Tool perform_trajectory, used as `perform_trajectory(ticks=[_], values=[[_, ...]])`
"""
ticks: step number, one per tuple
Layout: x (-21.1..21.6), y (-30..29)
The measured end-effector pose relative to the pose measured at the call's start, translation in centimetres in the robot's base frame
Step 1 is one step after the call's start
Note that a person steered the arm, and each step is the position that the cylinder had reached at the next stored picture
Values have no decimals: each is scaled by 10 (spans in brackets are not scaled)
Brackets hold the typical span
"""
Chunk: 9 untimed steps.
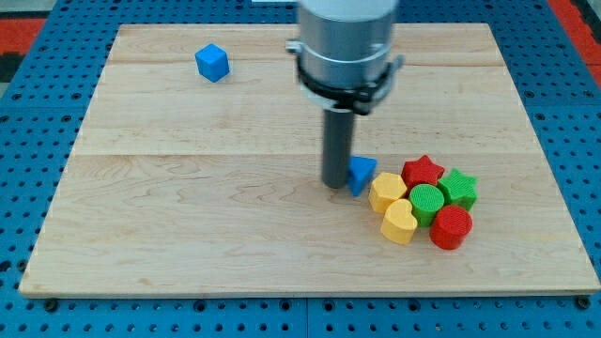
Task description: Slide the blue cube to the group of blocks
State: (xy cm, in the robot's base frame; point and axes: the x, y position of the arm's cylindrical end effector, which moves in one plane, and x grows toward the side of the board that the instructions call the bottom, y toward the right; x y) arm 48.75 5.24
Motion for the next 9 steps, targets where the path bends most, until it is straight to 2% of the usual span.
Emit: perform_trajectory(ticks=[1, 2, 3, 4, 5, 6, 7, 8, 9], values=[[2, 19], [-28, -40], [-108, -144], [-163, -147], [-222, -127], [-252, -153], [-208, -179], [-168, -177], [-171, -207]])
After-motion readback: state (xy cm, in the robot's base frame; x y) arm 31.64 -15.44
